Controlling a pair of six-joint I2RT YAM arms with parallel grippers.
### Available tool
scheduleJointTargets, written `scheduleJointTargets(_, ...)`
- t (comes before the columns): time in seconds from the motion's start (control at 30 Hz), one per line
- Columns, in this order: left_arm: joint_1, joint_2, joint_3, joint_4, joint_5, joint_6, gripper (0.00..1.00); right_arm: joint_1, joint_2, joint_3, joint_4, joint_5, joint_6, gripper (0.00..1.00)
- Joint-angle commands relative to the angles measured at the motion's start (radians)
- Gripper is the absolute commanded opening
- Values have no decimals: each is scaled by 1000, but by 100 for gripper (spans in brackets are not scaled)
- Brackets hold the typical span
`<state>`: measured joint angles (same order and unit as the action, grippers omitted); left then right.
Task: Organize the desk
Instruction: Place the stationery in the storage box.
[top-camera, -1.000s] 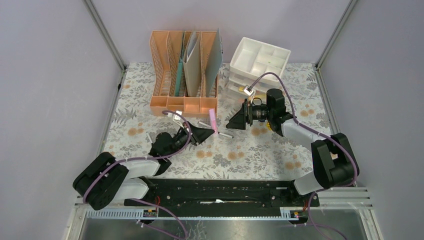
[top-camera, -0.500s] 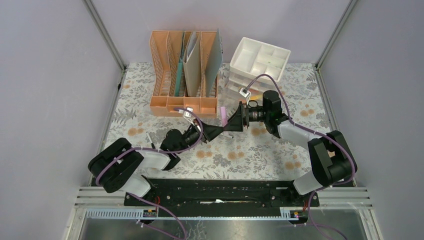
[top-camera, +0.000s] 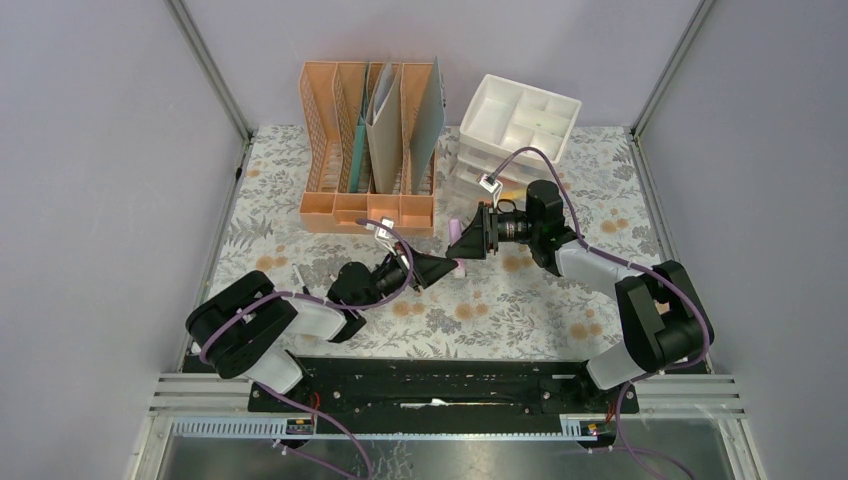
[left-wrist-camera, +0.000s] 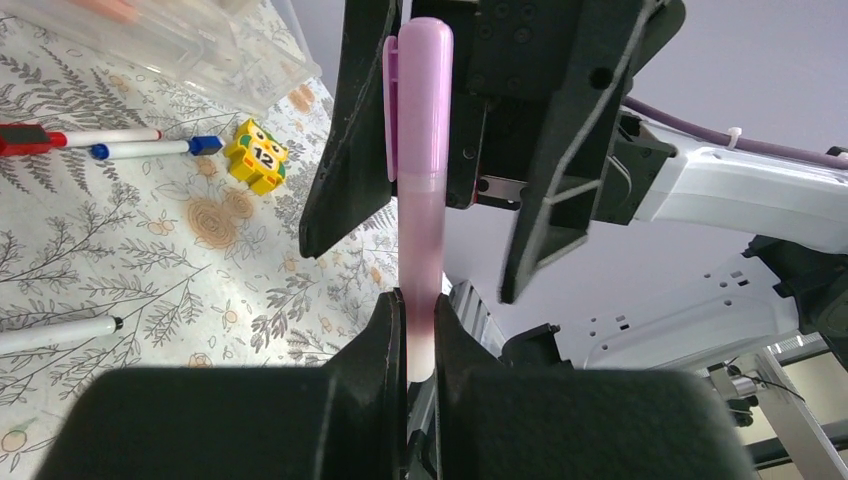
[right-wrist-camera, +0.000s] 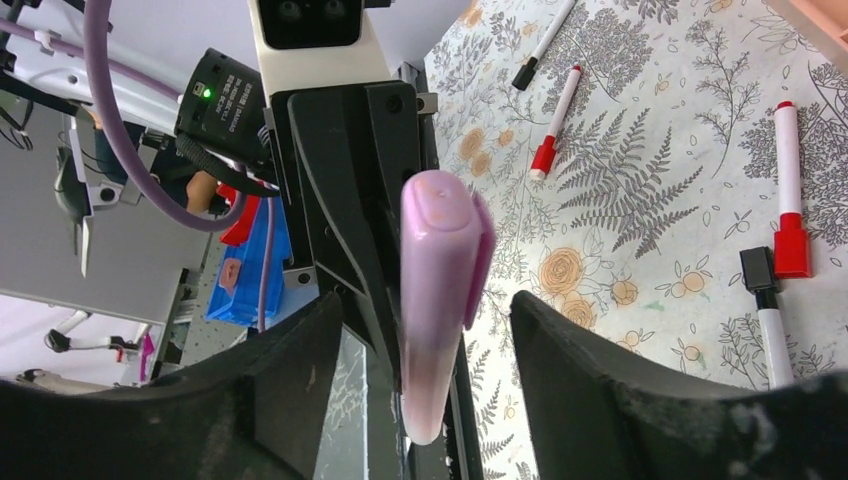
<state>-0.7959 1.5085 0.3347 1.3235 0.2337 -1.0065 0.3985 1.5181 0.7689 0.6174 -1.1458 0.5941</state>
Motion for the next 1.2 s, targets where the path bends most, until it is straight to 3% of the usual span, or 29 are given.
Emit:
scheduleJointTargets(0.0, -9, 1, 16, 118, -17, -3, 0, 7, 11, 18, 45, -19, 12, 64)
scheduleJointTargets(0.07, -9, -4, 14, 118, -20, -1, 0, 7, 16, 20, 45, -20, 13, 54)
scheduleJointTargets(0.23, -9, -17, 8, 99, -24, 0, 0, 7, 12, 26, 30, -26, -7, 19)
scheduleJointTargets(0.37, -9, -44, -5, 76, -16, 20, 16, 6, 1, 48, -59, -23, -84, 4)
scheduleJointTargets(0.57, -9, -177, -45, -56, -34, 137, 47, 7, -29, 118, -334, 18, -338, 0)
scheduleJointTargets(0.77, -9, -446, -42, -433, -141, 325, 59, 3, -79, 212, -689, 120, -732, 0)
scheduleJointTargets(0.87, -8, -604, -44, -630, -256, 425, 74, 2, -108, 269, -846, 225, -912, 0)
scheduleJointTargets(0.97, -7, -766, -56, -797, -390, 479, 97, 2, -147, 306, -950, 395, -1037, 0)
scheduleJointTargets(1.17, -5, -982, -52, -1053, -553, 520, 99, 1, -179, 394, -1041, 688, -1217, 0)
